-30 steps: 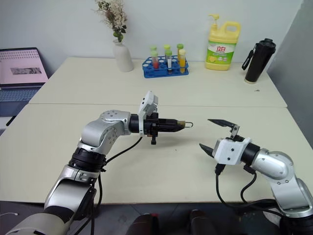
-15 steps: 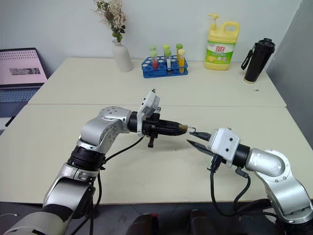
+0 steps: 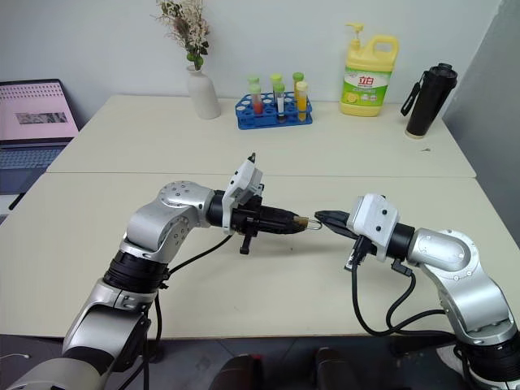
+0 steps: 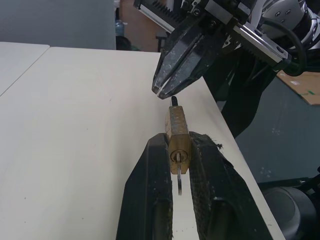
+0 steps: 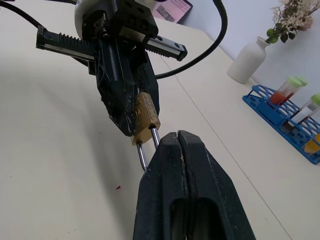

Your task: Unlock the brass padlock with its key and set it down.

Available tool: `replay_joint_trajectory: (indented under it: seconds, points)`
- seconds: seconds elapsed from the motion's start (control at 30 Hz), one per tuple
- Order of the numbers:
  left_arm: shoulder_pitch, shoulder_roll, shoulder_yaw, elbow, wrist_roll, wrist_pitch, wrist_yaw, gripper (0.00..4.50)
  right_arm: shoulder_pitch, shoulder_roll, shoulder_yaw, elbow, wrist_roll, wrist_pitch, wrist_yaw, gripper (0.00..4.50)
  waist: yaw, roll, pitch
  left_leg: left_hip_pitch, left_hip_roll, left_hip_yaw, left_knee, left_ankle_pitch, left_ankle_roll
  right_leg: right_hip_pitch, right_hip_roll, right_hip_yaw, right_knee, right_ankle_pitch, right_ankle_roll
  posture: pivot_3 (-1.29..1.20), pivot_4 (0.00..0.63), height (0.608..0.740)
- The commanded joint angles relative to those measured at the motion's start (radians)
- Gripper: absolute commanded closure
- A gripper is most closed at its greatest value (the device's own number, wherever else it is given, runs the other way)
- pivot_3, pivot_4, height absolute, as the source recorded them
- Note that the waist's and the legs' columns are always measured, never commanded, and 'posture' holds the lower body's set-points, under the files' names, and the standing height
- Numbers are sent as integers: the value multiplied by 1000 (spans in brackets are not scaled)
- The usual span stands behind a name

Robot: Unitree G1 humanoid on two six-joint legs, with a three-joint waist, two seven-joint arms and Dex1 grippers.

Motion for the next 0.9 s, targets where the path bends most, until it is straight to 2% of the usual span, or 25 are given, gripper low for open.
replay_joint_trajectory:
  seconds: [0.03,0.13,0.3,0.9]
  points:
    - [-2,9,25,-36,-18,19,19,4337,-30,-7,-36,-22,44,-16,23,4500,0,0,0,0,0,0,0,0,0,0,0,0,0,0,0,0,150,740]
    - [-6,9,30,-29,-25,41,29,4337,-11,-35,-33,-52,78,0,62,4500,0,0,0,0,0,0,0,0,0,0,0,0,0,0,0,0,150,740]
    - [-9,10,26,-34,-34,49,28,4337,16,-60,7,-34,35,-42,94,4500,0,0,0,0,0,0,0,0,0,0,0,0,0,0,0,0,150,740]
    - [20,42,23,-93,-78,68,-3,4337,-54,-35,26,59,13,-70,102,4500,-1,0,0,0,0,0,0,0,0,0,0,0,0,0,0,0,150,740]
